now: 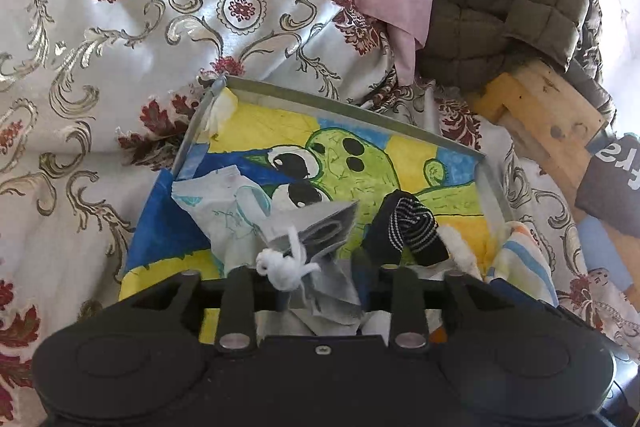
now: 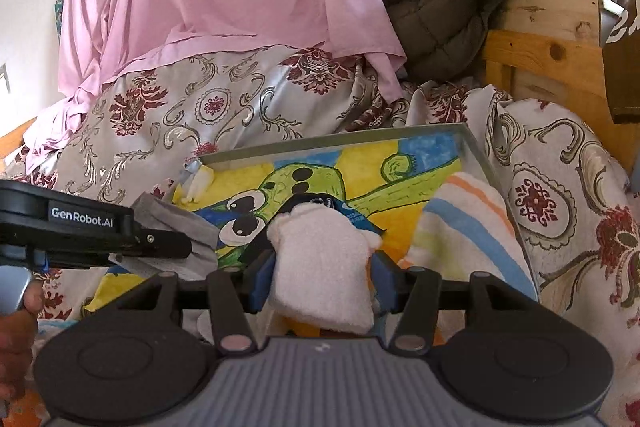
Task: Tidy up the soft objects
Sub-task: 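Open the left gripper on the white-corded bag while the right gripper releases the mitten, then move both grippers back toward the pile of items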
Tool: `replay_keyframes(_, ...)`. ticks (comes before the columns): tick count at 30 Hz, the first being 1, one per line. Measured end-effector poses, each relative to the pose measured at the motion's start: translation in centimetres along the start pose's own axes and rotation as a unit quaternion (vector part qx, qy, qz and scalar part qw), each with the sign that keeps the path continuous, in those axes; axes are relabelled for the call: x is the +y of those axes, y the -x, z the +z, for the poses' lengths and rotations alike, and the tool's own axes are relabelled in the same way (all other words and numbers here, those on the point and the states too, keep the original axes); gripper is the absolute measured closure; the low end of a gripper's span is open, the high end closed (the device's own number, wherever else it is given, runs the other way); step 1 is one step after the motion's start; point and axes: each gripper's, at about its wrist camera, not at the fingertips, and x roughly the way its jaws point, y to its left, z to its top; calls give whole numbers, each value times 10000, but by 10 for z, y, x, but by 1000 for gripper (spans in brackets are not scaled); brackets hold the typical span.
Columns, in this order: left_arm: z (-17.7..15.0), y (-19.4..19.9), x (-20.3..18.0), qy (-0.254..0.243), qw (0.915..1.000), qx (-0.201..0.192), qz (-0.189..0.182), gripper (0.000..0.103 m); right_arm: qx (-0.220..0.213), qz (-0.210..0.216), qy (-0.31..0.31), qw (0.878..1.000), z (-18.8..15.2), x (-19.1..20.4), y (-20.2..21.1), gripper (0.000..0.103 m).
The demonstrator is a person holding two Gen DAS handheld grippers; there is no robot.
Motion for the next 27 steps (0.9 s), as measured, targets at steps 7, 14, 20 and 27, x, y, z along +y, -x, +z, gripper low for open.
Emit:
replay_keyframes(7,-1,13,1,76,9997,-197,143,27,-44,36,-104,9999,3,-1,5,31)
replay_keyframes(14,0,36,0,120,9979,-540,329,18,-302,-25,-206,9993,15,-3,31,19)
replay_keyframes(20,-8,77,-12,-38,9922,-1146,491,8,-672,-67,-416,9969,26,-8,71,10)
replay_keyframes(27,-25,138,-26,-260,9862,-1568,469,2,-1110,2,-537,9924,33,-4,128,3)
